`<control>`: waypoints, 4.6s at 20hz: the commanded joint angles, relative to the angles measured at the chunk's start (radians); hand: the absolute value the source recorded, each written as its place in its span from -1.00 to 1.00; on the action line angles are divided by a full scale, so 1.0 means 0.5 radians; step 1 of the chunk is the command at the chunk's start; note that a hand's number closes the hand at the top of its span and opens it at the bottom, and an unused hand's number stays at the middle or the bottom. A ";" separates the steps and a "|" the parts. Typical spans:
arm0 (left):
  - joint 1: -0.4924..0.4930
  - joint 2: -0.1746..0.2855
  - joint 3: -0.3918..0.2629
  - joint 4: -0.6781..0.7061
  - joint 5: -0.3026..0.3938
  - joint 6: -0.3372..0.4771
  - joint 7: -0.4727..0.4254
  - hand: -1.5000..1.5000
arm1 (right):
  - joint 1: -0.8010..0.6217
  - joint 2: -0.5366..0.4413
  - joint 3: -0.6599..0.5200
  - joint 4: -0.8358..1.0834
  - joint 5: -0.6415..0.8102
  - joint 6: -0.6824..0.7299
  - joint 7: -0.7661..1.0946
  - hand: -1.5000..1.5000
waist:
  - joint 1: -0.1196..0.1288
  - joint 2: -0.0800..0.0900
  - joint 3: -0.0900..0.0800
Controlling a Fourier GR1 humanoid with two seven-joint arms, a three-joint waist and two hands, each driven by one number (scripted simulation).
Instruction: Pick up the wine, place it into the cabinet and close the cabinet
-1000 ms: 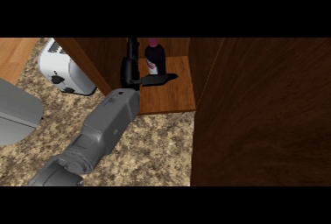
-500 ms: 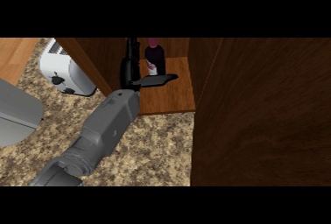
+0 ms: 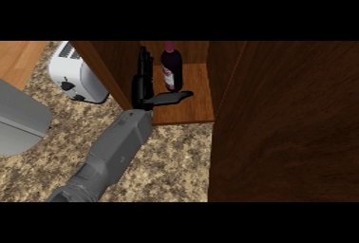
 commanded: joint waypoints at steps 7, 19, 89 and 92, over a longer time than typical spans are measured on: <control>0.638 0.000 -0.777 -0.964 0.266 0.586 0.058 -1.00 | 0.217 0.010 0.057 -0.195 0.097 -0.040 -0.015 -1.00 | 0.091 -0.009 0.001; 1.159 0.054 -1.053 -1.993 -0.079 0.999 0.307 -1.00 | 0.231 -0.105 -0.200 -0.298 -0.140 0.022 0.051 -1.00 | 0.118 -0.009 0.002; 2.822 1.570 0.156 -3.493 0.470 -0.373 0.486 -1.00 | -0.320 0.071 1.896 0.100 0.786 -0.920 0.289 1.00 | 0.141 -0.017 -0.008; 2.765 1.569 0.213 -3.510 0.516 -0.345 0.553 -1.00 | -0.603 0.068 1.707 0.214 0.662 -0.972 0.360 1.00 | 0.166 -0.004 -0.007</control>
